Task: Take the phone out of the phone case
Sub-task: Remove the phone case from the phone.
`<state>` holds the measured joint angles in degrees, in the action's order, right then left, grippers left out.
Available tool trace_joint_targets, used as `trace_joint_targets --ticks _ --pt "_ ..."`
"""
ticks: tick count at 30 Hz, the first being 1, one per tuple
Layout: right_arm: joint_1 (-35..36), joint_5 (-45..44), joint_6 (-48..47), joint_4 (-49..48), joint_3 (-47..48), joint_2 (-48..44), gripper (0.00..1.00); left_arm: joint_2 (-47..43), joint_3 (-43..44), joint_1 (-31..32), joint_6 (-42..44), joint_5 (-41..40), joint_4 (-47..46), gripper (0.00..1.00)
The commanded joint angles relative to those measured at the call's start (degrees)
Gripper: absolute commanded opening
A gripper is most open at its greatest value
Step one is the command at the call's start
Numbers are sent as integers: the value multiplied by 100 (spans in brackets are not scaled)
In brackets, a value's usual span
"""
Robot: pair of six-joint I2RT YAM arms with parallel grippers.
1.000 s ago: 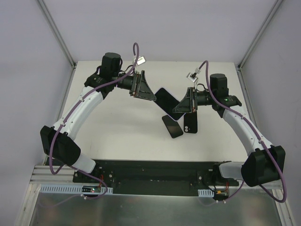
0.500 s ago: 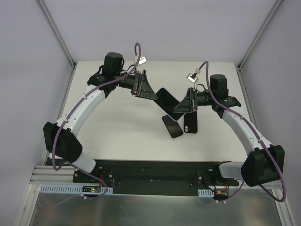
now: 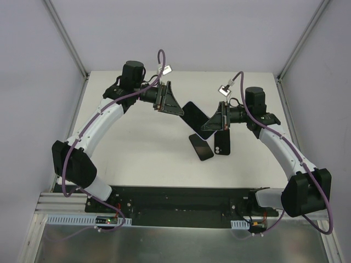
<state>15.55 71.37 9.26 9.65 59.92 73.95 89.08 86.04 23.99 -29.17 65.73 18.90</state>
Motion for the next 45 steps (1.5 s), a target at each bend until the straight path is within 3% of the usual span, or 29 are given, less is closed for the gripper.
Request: trace_joint_targets --ticks 1,23,36,41,45 --pt "124 913 348 -1167 81 -197 0 189 36 238 236 -61 -342 72" --pt "141 1001 525 -1378 90 -223 0 496 -140 545 403 -193 -588 70" --pt "115 764 542 -1457 64 -215 0 549 -658 747 -264 150 -2037 61" --pt "115 606 516 -1589 2 -197 0 558 -1168 888 -1449 431 -3636 56" --pt "132 483 524 -1685 -42 -179 0 619 -1177 985 -1741 414 -3955 48"
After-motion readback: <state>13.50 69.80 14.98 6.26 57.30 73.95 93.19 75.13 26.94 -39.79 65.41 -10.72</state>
